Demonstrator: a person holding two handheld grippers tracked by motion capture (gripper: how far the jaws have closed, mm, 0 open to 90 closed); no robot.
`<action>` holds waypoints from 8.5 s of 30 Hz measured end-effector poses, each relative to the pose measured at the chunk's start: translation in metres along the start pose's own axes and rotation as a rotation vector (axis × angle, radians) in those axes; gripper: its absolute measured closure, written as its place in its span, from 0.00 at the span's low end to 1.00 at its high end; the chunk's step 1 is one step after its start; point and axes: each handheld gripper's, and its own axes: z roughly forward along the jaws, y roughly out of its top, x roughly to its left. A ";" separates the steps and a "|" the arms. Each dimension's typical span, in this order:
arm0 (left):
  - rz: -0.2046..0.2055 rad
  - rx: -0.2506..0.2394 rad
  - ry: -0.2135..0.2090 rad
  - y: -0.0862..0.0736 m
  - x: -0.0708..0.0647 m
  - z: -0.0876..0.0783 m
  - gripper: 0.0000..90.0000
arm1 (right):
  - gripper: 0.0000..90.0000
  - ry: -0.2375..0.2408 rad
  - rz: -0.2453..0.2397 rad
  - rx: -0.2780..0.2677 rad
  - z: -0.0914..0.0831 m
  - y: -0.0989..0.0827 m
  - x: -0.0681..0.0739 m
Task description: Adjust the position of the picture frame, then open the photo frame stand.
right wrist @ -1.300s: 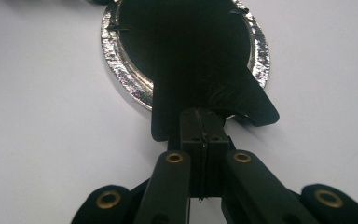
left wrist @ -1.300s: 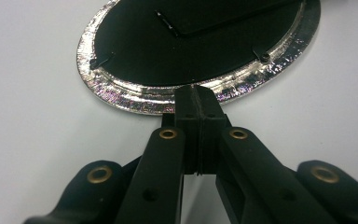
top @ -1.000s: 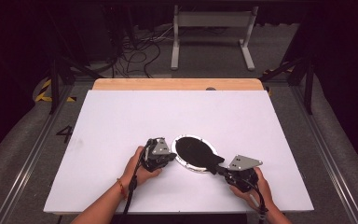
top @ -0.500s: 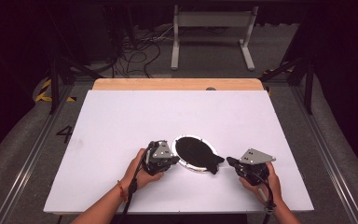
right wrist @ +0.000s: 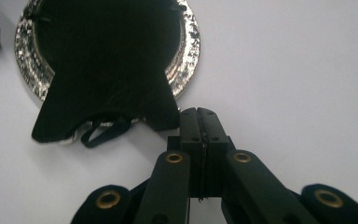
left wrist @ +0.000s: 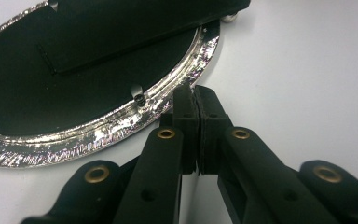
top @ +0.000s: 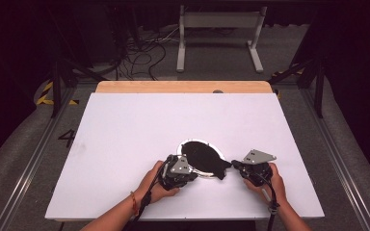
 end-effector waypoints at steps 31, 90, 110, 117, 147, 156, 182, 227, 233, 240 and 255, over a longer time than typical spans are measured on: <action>-0.055 -0.002 0.139 -0.006 0.032 -0.005 1.00 | 1.00 0.040 -0.022 0.005 0.005 0.007 0.025; -0.142 -0.002 0.247 -0.016 0.075 -0.014 0.98 | 1.00 0.092 -0.023 -0.005 0.035 0.037 0.066; -0.136 -0.133 0.209 -0.065 0.049 -0.101 0.92 | 0.97 0.133 0.007 -0.042 0.017 0.027 0.047; -0.151 -0.157 0.233 -0.097 0.043 -0.129 0.88 | 0.95 0.131 0.000 -0.046 0.006 0.023 0.038; -0.214 -0.155 0.373 -0.133 0.036 -0.151 0.41 | 0.86 0.232 0.006 0.001 0.011 0.027 0.041; -0.224 -0.156 0.371 -0.132 0.038 -0.149 0.38 | 0.85 0.264 0.000 0.027 0.018 0.031 0.049; -0.211 -0.115 0.348 -0.129 0.038 -0.140 0.29 | 0.79 0.227 -0.088 0.109 0.029 0.047 0.067; -0.178 -0.039 0.191 -0.049 0.064 -0.064 0.25 | 0.52 0.566 0.607 -0.098 0.060 0.045 0.027; -0.172 -0.024 0.191 -0.041 0.070 -0.051 0.26 | 0.51 0.577 0.650 -0.087 0.065 0.047 0.023; -0.208 -0.036 0.174 -0.032 0.079 -0.042 0.24 | 0.58 0.567 0.684 -0.115 0.069 0.045 0.023; -0.256 -0.080 0.125 -0.022 0.096 -0.031 0.22 | 0.67 0.560 0.538 -0.145 0.064 0.047 0.024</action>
